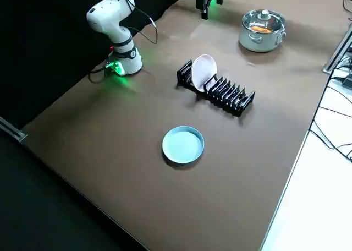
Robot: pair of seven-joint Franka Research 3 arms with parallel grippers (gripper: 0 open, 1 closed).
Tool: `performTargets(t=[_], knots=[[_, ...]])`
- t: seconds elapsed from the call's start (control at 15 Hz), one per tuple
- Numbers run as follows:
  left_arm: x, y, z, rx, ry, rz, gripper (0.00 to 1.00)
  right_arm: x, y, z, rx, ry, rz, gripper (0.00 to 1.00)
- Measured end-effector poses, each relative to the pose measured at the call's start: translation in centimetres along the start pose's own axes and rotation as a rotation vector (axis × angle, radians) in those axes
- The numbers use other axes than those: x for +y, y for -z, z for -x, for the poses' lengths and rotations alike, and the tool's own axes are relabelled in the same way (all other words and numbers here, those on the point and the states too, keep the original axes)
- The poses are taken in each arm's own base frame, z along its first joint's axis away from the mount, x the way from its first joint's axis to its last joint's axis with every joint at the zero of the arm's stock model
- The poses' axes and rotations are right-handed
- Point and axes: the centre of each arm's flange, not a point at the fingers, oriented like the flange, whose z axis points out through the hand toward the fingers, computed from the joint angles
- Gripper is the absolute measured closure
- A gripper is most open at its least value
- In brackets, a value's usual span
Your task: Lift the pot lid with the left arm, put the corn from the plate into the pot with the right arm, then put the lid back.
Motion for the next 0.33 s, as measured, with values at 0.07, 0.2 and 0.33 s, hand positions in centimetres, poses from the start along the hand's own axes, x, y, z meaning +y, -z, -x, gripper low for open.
performTargets(t=[0.07,0.2,0.33], knots=[[0.07,0.03,0.05,-0.001,0.001,0.000,0.00,-0.26,-0.05,0.02,-0.003,0.005,0.000,0.00],[0.32,0.00,0.09,-0.002,-0.001,0.000,0.00,-0.62,-0.15,0.11,-0.011,0.011,0.000,0.00],[0.55,0.00,0.12,-0.003,-0.004,0.000,0.00,-0.74,-0.17,0.12,-0.012,0.014,0.000,0.00]])
